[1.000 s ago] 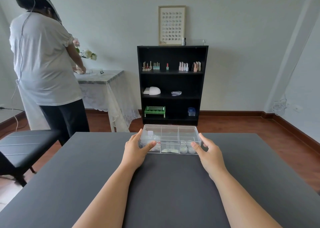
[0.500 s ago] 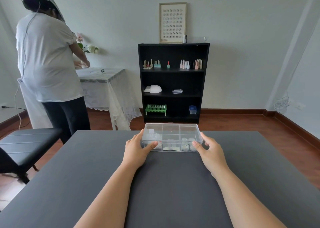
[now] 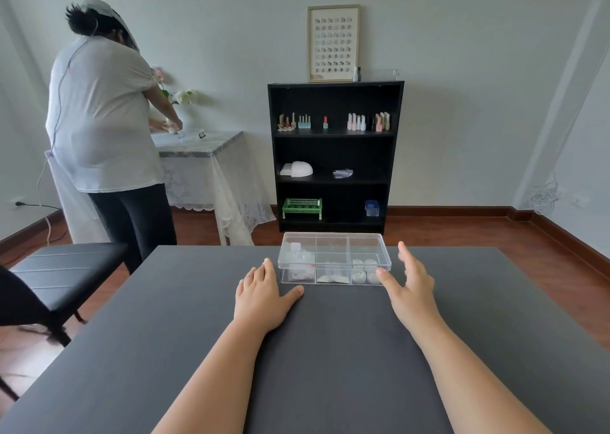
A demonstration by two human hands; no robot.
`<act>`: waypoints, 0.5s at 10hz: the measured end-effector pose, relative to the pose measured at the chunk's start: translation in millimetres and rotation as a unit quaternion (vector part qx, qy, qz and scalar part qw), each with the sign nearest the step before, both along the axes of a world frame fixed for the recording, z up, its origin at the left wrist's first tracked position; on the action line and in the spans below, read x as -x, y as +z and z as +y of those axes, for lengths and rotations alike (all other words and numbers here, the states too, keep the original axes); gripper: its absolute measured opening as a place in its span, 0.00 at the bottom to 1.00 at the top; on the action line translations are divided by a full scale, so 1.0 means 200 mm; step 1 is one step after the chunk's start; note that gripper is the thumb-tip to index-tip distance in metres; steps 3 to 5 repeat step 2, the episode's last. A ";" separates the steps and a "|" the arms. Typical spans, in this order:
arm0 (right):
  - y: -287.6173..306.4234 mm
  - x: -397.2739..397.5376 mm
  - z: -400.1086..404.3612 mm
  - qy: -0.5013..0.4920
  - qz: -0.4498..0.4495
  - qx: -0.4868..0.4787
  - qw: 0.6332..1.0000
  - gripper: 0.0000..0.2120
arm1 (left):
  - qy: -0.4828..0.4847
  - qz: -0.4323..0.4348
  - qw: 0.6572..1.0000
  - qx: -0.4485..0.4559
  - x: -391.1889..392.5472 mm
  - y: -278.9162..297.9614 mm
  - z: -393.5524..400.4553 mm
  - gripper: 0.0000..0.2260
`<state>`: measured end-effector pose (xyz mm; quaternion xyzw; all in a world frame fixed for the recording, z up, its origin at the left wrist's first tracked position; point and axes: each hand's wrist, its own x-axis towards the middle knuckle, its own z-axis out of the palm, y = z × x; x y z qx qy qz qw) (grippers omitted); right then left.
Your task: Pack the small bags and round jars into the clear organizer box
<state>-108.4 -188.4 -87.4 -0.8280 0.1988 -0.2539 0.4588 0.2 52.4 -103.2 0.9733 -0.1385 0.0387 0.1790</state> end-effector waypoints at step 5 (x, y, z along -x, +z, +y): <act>0.27 0.27 0.11 0.029 -0.227 -0.161 0.960 0.16 | -0.060 0.020 0.995 -0.079 0.09 -0.04 0.09 0.39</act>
